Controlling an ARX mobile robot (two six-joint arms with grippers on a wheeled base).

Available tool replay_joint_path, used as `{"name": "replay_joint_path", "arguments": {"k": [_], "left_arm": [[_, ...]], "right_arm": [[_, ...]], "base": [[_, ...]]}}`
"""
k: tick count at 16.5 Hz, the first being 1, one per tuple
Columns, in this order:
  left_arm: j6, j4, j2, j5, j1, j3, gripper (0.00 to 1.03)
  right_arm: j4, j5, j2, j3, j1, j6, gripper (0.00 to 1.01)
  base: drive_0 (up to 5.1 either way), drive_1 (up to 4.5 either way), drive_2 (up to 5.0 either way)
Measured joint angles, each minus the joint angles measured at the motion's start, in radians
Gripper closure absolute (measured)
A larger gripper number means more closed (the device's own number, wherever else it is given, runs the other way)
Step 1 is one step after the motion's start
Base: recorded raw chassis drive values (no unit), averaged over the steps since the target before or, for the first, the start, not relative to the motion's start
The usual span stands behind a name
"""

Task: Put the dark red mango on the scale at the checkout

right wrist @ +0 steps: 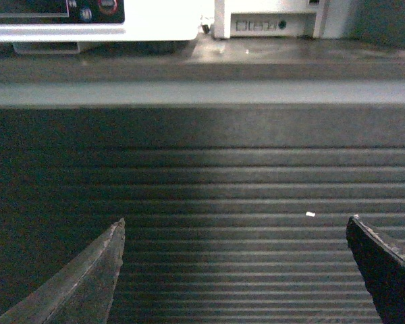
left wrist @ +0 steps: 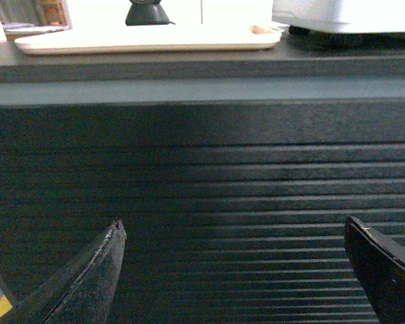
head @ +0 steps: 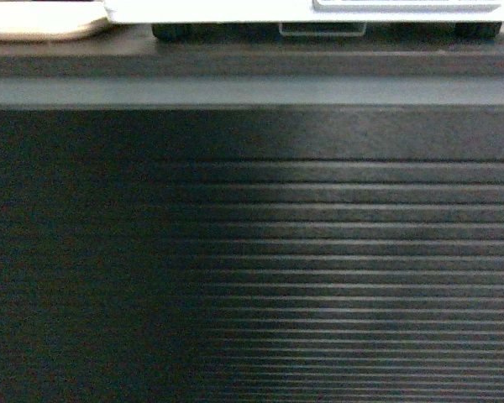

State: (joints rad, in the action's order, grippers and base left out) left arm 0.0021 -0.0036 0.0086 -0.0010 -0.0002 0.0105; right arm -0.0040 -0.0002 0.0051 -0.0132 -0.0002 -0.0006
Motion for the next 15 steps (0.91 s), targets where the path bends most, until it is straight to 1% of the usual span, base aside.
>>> {"name": "replay_joint_path", "arguments": {"k": [15], "left_arm": [[0.0,-0.003,0.0,0.0,0.0,0.0,0.05]], "right_arm": [[-0.002,0.0,0.0,0.0,0.0,0.0,0.03]], "base": [[0.0,0.0,0.0]]}}
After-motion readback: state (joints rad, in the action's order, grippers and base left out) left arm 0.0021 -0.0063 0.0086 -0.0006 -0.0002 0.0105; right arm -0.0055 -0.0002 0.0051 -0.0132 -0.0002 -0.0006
